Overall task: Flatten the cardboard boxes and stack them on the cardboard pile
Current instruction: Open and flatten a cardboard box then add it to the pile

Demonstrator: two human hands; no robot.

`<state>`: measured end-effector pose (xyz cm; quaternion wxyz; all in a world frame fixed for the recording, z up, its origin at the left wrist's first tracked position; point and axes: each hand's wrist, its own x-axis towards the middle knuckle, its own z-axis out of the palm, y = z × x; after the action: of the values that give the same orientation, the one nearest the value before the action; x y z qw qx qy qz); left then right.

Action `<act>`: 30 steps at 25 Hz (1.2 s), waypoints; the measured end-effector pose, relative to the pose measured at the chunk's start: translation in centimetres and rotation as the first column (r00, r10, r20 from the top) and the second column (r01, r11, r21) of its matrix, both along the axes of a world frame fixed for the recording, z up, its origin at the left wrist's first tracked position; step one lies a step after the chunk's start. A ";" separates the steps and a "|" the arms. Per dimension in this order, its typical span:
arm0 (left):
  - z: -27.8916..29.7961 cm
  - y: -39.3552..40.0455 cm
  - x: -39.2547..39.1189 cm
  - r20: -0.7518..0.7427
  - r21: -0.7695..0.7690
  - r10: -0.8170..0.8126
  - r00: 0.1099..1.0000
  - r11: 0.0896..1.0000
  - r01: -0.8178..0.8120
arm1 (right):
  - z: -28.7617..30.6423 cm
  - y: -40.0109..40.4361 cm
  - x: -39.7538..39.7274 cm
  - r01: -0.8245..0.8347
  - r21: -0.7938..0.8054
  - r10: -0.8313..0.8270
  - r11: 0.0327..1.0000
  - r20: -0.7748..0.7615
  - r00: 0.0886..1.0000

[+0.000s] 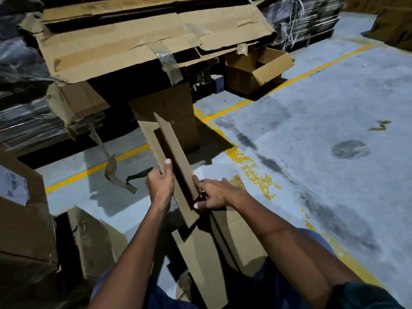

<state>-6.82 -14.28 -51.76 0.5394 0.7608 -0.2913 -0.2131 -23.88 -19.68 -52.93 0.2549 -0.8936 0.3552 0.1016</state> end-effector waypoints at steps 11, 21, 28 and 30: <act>2.5 0.4 -1.1 0.155 0.102 -0.130 0.979 0.988 0.115 | 1.3 1.5 1.0 0.004 -0.023 -0.004 1.000 -0.010 1.000; 2.4 -0.9 -2.1 0.119 0.117 0.109 0.987 0.986 -0.123 | 2.3 -2.0 -2.5 0.423 -0.354 -0.464 0.834 -0.035 0.885; 4.2 -2.5 -0.7 -0.113 0.068 0.403 0.908 0.915 -0.397 | 2.5 -3.4 -3.3 0.472 0.174 -0.495 0.864 0.458 0.738; 4.9 -2.7 0.0 -0.240 0.061 0.449 0.861 0.892 -0.448 | 2.8 -2.3 -2.4 0.303 0.136 -0.331 0.943 0.447 0.831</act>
<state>-6.82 -16.94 -46.87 0.6050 0.7757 -0.0363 -0.1757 -26.26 -21.99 -50.17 0.3719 -0.8125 0.4238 -0.1480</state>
